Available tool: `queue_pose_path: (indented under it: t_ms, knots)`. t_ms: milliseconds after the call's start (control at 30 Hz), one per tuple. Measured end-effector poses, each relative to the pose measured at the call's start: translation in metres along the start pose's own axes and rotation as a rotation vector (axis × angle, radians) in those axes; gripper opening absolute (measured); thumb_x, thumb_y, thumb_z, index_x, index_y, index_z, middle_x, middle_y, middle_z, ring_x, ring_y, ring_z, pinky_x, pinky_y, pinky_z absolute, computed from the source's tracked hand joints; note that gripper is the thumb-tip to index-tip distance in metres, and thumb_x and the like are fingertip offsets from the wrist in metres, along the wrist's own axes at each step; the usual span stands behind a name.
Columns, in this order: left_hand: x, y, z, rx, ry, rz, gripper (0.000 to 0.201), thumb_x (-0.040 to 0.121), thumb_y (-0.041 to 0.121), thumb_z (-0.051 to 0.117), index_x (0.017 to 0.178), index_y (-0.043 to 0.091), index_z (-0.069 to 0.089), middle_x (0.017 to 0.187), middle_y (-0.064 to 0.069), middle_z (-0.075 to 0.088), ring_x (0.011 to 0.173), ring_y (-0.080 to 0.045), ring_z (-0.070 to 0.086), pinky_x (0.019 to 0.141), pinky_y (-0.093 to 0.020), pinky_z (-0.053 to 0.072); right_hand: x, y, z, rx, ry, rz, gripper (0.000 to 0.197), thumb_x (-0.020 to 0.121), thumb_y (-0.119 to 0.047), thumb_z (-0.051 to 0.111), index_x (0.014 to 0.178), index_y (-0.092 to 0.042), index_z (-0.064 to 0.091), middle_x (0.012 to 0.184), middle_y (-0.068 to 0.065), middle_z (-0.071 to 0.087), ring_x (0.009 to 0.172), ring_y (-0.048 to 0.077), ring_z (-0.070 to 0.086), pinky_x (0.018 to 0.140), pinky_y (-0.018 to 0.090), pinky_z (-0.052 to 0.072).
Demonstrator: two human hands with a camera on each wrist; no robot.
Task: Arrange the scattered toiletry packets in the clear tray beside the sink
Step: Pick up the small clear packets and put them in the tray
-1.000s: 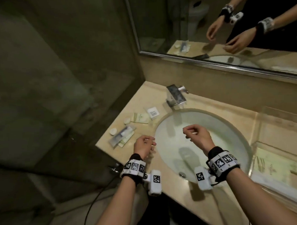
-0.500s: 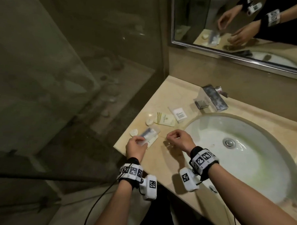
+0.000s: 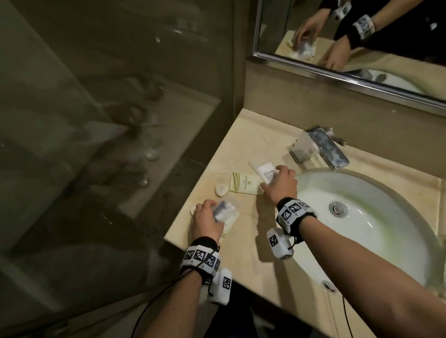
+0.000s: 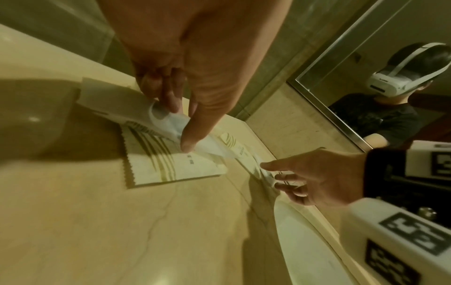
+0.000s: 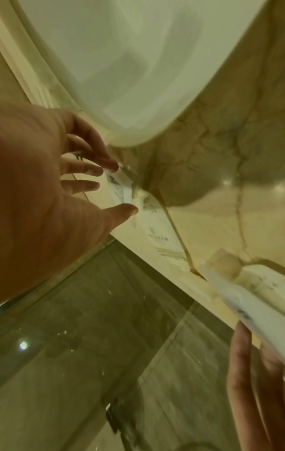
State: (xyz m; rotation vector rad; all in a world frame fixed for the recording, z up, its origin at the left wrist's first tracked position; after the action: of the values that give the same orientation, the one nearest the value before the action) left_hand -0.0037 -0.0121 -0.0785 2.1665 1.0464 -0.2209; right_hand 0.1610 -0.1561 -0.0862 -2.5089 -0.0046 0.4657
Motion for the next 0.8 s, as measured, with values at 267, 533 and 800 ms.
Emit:
queue_pose_path:
  t_ms: [267,533,800]
  knots:
    - [0.003,-0.002,-0.012,-0.017,-0.005,0.014,0.043,0.070,0.004,0.071,0.107,0.021,0.057,0.108,-0.005,0.061,0.101,-0.025,0.060,0.090,-0.041,0.052,0.016,-0.002,0.009,-0.070,-0.045,0.059,0.063,0.079,-0.027,0.076,0.131,-0.011,0.044,0.134,0.013,0.041,0.117,0.036,0.053,0.099,0.050,0.045]
    - [-0.004,0.007,-0.023,-0.019,0.023,0.075,0.035,0.072,0.007,0.074,0.103,0.018,0.062,0.106,-0.005,0.061,0.095,-0.023,0.062,0.088,-0.038,0.054,0.015,0.002,0.000,-0.091,-0.015,0.033,0.053,0.072,-0.021,0.077,0.116,-0.012,0.049,0.125,0.010,0.048,0.110,0.034,0.055,0.095,0.046,0.047]
    - [-0.023,0.032,-0.022,0.013,0.008,0.100,0.036,0.076,0.012,0.072,0.112,0.013,0.066,0.111,-0.009,0.060,0.104,-0.025,0.058,0.091,-0.036,0.051,0.005,0.020,-0.016,0.027,-0.156,0.034,0.033,0.077,-0.030,0.078,0.095,-0.006,0.063,0.098,0.013,0.064,0.088,0.030,0.061,0.069,0.030,0.046]
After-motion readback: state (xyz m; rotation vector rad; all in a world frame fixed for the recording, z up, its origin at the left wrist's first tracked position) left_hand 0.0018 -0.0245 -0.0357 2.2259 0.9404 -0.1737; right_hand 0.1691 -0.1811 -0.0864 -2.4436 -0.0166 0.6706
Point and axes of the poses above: each hand's wrist, its own x-axis towards the middle knuckle, its own z-axis out of the palm, y = z × x, the point moved 1 cm from there along x, towards the middle knuckle
